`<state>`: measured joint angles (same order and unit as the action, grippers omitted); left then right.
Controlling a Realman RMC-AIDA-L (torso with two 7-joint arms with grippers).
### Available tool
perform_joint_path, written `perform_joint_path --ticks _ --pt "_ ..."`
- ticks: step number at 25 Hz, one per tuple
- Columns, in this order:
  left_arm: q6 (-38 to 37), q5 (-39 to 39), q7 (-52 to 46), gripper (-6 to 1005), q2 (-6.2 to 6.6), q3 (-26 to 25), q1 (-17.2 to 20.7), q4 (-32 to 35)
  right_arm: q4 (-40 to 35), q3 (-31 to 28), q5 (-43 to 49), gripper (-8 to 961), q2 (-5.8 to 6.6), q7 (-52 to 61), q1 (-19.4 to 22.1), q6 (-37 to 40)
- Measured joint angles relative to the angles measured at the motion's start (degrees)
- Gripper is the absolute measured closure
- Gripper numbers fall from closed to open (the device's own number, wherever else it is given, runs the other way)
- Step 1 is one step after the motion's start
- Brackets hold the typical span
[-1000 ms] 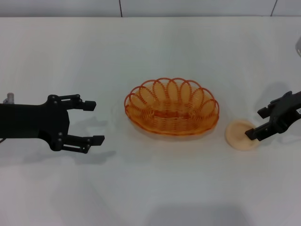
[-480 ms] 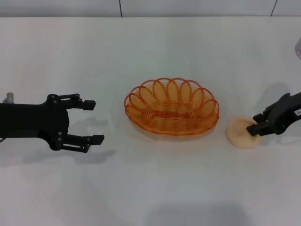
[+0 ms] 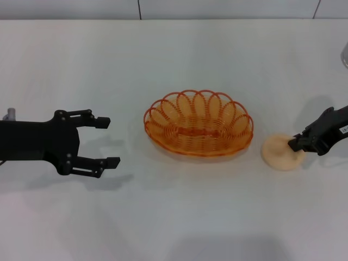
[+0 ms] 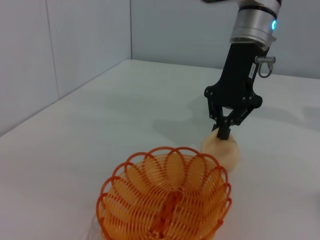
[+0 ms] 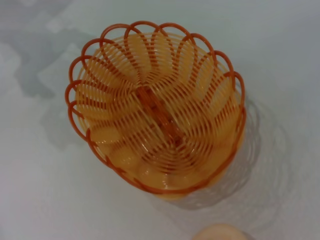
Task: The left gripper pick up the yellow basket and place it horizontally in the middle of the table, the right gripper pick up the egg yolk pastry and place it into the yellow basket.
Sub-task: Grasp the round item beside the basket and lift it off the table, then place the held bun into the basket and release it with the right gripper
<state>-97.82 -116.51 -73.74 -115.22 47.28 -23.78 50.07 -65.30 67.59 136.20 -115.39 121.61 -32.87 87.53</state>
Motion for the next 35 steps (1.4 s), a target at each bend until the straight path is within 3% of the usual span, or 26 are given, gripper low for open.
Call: perform_joint_path --ticks 7,15,21,27,35 --pt "0.07 -0.09 0.00 107 0.00 -0.04 1.07 0.64 -0.52 -1.28 -0.38 915 0.18 -0.44 0.00 0.59" --pt "-0.21 -0.69 0.50 107 0.00 -0.27 1.37 0.75 -4.83 -12.52 -1.97 921 1.12 -2.99 -0.99 7.01" --pt "-0.24 -0.69 0.60 107 0.02 -0.26 1.33 1.00 -5.06 -14.19 -9.29 924 0.59 -6.13 -1.34 5.92" --pt "-0.25 -0.54 0.63 107 -0.21 -0.29 1.77 1.93 -0.04 -8.12 -21.66 924 -0.04 -11.37 -1.21 -0.44" --pt "-0.17 -1.18 0.21 107 -0.45 -0.49 2.25 2.05 6.22 4.16 -30.29 925 -0.34 -17.21 -1.47 -12.58"
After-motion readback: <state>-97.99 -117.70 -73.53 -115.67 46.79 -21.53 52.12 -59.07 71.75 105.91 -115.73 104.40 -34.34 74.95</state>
